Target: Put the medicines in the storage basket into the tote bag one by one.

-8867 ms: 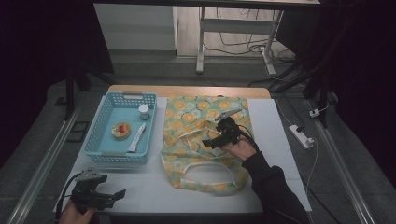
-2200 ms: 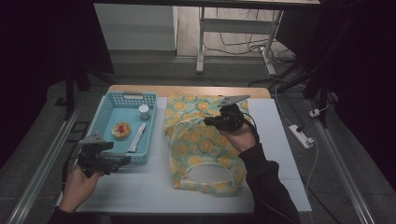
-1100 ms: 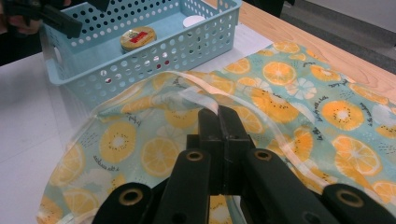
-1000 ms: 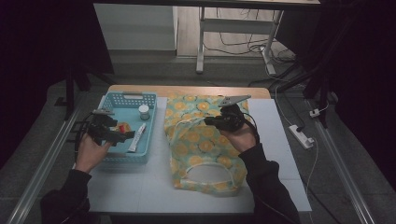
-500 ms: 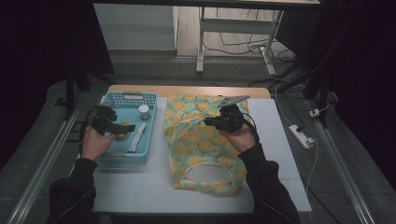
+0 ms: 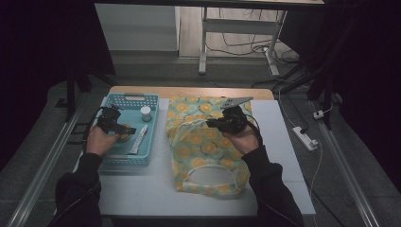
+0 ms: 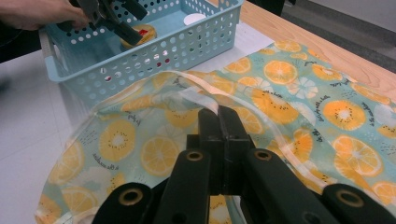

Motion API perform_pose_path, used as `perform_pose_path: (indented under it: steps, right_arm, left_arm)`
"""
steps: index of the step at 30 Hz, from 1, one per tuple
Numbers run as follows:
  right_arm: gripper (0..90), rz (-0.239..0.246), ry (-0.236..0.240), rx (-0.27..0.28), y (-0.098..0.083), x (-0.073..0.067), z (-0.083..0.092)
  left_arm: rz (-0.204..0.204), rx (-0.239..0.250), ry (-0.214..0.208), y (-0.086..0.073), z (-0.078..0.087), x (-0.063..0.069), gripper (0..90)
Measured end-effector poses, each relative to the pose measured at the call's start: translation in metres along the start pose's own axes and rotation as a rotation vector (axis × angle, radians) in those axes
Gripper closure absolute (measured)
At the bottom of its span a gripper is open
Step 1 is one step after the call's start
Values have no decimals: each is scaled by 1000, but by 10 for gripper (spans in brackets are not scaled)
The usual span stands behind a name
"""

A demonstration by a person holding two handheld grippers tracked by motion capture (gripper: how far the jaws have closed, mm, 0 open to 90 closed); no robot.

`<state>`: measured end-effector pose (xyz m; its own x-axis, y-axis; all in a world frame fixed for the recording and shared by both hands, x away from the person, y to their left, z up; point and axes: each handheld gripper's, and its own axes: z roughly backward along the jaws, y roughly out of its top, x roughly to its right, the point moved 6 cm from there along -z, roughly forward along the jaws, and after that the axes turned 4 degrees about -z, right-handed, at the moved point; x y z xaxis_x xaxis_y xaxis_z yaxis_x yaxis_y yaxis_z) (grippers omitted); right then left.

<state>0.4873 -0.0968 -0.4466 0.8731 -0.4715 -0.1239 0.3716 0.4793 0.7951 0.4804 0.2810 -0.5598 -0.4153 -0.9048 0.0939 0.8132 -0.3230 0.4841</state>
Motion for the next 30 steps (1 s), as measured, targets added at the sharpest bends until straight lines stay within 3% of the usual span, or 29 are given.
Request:
perform_pose_path:
  steps: [8, 14, 18, 21, 30]
  right_arm:
    - [900, 4, 0, -3, 0, -1, -1]
    - [900, 4, -1, -3, 0, -1, 0]
    - [900, 6, -1, -1, 0, -1, 0]
    - [900, 6, -2, -1, 0, -1, 1]
    - [900, 8, -7, 5, 0, 0, 2]
  left_arm:
    - [8, -99, 23, -2, -11, 1, 0]
    - [24, -159, 79, -2, -16, -2, 19]
    - [20, -195, 124, -4, -17, -3, 85]
    - [43, -192, 106, -5, -16, -3, 194]
    - [66, -177, 101, -4, -13, -3, 201]
